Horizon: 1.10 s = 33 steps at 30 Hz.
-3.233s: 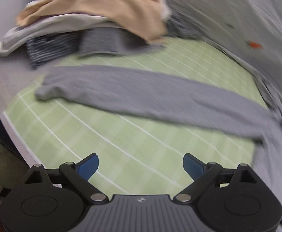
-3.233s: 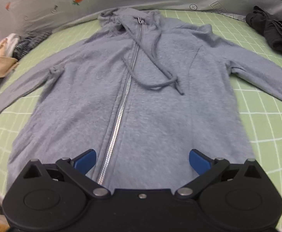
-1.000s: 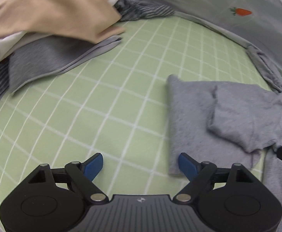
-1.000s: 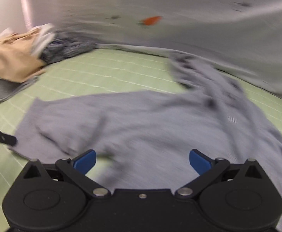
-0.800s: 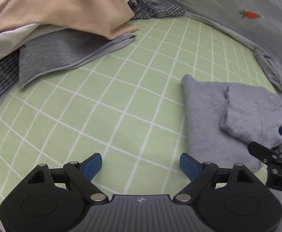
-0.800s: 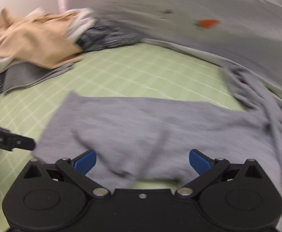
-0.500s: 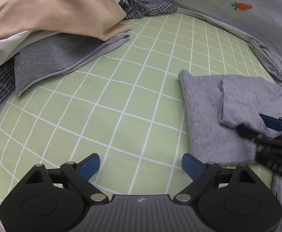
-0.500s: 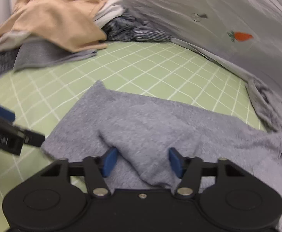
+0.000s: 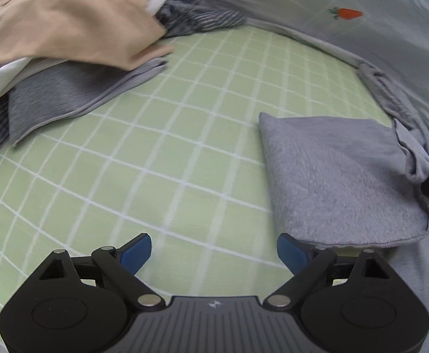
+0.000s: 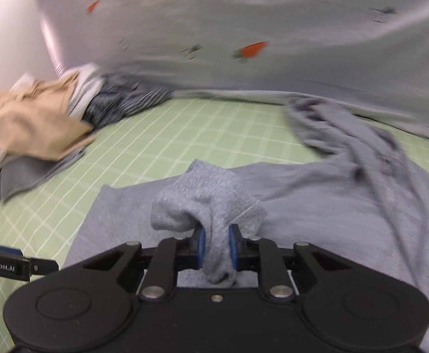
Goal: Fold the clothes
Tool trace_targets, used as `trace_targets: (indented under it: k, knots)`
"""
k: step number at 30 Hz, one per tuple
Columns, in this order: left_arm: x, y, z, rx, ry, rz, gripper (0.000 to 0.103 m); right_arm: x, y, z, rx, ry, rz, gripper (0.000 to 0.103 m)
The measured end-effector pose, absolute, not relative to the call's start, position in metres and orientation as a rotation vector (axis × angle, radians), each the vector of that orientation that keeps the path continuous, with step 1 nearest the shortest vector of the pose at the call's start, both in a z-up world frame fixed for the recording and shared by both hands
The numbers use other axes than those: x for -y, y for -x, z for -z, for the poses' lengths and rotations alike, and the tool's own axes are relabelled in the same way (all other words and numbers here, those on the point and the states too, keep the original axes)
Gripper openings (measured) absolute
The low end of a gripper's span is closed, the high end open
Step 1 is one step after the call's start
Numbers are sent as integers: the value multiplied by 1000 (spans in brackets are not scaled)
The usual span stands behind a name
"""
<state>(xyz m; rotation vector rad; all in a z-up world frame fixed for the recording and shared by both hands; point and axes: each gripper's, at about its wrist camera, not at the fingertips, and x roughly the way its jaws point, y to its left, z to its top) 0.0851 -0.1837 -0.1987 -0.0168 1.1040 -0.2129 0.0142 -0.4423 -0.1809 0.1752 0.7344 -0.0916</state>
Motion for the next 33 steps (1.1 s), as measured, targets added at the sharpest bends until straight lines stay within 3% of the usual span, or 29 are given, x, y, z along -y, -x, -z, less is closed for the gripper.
trace_targets:
  k: [22, 27, 33]
  knots:
    - [344, -21, 185, -1060, -133, 357, 92, 627, 105, 158, -580, -285, 324, 17]
    - [360, -28, 196, -1077, -149, 332, 92, 689, 139, 170, -546, -381, 492, 18]
    - [365, -36, 217, -1126, -159, 264, 92, 736, 169, 215, -630, -468, 639, 20]
